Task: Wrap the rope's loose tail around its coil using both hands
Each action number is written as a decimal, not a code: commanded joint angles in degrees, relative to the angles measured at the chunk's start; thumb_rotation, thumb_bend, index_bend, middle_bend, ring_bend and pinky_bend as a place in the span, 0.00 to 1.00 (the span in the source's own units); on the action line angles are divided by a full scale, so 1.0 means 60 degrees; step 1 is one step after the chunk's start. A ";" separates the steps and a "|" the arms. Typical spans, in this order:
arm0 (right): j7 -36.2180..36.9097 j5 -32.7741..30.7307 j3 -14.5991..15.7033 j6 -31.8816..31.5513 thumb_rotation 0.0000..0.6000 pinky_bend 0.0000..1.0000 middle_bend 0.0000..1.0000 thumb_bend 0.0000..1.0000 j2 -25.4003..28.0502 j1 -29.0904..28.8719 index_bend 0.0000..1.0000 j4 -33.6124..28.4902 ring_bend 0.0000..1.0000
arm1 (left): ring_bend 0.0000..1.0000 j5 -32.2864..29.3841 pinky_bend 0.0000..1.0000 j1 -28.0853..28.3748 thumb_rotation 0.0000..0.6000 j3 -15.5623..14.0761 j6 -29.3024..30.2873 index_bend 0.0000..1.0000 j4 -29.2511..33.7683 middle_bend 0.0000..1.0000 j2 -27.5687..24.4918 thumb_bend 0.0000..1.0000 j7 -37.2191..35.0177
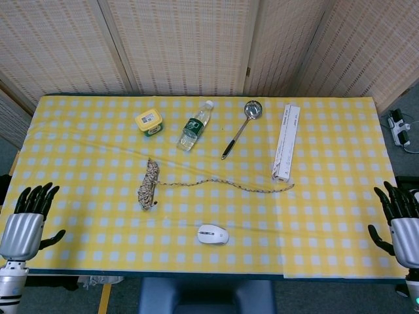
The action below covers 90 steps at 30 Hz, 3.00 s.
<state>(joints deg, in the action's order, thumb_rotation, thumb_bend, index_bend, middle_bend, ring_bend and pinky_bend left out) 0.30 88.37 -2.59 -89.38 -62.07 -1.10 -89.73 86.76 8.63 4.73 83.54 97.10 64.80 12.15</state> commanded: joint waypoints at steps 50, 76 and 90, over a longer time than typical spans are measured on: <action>-0.0305 -0.0120 -0.0028 0.0193 1.00 0.00 0.00 0.39 0.0093 0.0035 0.00 -0.0240 0.03 | 0.15 -0.6786 0.10 0.6127 1.00 0.1503 -0.5102 0.15 -0.3990 0.15 0.5059 0.20 0.3458; -0.0525 -0.0133 0.0001 0.0024 1.00 0.00 0.00 0.39 -0.0012 0.0175 0.00 -0.0301 0.01 | 0.38 -0.6310 0.33 0.5841 1.00 0.1462 -0.5461 0.43 -0.5338 0.39 0.5353 0.22 0.1607; -0.0569 -0.0152 -0.0007 0.0036 1.00 0.00 0.00 0.39 -0.0013 0.0198 0.00 -0.0323 0.00 | 0.51 -0.5857 0.49 0.5807 1.00 0.1472 -0.5597 0.56 -0.5915 0.54 0.5638 0.43 0.0894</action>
<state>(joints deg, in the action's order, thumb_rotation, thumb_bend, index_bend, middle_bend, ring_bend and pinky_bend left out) -3.12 87.45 -2.63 -89.16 -62.16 0.08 -91.68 51.21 43.59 13.55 50.08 61.96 98.43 18.10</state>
